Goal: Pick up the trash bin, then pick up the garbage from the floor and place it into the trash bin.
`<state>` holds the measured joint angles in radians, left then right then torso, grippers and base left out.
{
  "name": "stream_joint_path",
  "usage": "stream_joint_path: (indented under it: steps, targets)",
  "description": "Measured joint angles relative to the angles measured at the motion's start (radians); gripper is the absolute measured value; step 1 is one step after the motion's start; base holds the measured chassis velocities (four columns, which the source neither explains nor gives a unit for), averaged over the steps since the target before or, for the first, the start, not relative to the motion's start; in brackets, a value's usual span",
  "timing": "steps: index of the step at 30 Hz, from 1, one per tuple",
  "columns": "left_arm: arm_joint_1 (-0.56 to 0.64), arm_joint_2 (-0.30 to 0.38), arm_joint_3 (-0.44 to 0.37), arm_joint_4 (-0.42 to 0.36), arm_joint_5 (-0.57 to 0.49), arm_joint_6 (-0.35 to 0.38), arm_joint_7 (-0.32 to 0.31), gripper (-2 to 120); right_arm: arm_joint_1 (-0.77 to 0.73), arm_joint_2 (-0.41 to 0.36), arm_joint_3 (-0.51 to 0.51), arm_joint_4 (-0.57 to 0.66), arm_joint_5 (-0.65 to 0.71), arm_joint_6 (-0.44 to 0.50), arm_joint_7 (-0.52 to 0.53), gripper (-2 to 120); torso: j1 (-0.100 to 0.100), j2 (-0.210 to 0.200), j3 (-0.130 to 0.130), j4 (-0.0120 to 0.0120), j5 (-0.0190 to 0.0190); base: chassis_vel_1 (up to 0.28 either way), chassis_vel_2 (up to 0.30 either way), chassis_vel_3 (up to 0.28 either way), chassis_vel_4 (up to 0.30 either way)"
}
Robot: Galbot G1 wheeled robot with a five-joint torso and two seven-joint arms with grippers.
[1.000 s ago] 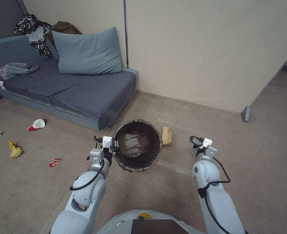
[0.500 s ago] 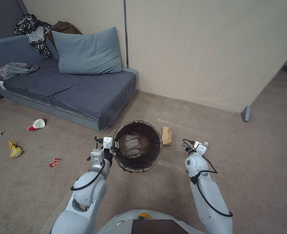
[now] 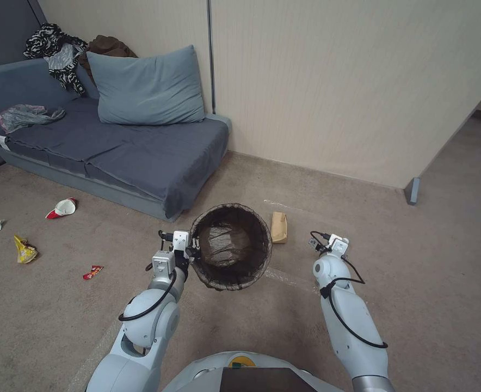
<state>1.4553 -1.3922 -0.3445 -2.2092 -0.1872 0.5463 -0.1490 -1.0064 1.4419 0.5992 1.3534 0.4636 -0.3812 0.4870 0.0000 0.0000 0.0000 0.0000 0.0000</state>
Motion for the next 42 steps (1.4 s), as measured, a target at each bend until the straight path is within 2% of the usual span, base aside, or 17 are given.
stream_joint_path:
  steps: [14,24,28,38,41,42]
  targets:
    - [0.006,0.003,-0.001,0.002,0.004,-0.002,0.0,3,0.082,-0.002,0.012,-0.213,-0.07,0.06,-0.033,100,0.0,0.0,0.0,0.0,0.0,0.0,0.0,0.0,0.0]
    - [0.01,-0.002,0.002,0.017,0.012,-0.004,0.0,3,0.157,-0.015,0.021,-0.402,-0.167,0.156,-0.092,100,0.0,0.0,0.0,0.0,0.0001,0.0,0.0,0.0,0.0]
    - [0.013,-0.007,0.004,0.02,0.019,-0.005,0.0,3,0.175,-0.015,0.024,-0.428,-0.181,0.18,-0.111,100,0.0,0.0,0.0,0.0001,-0.0001,0.0,0.0,0.0,0.0]
    - [0.016,-0.01,0.005,0.023,0.023,-0.006,0.0,3,0.207,-0.01,0.024,-0.443,-0.155,0.173,-0.112,100,0.0,0.0,0.0,0.0002,-0.0001,0.0,0.0,0.0,0.0]
    - [0.018,-0.01,0.004,0.022,0.024,-0.006,0.0,3,0.216,-0.012,0.028,-0.466,-0.157,0.175,-0.112,95,0.0,0.0,0.0,0.0,0.0,0.0,0.0,0.0,0.0]
    - [0.02,-0.009,0.004,0.018,0.024,-0.006,0.0,3,0.22,-0.015,0.03,-0.479,-0.161,0.178,-0.113,89,0.0,0.0,0.0,0.0,-0.0001,0.0,0.0,0.0,0.0]
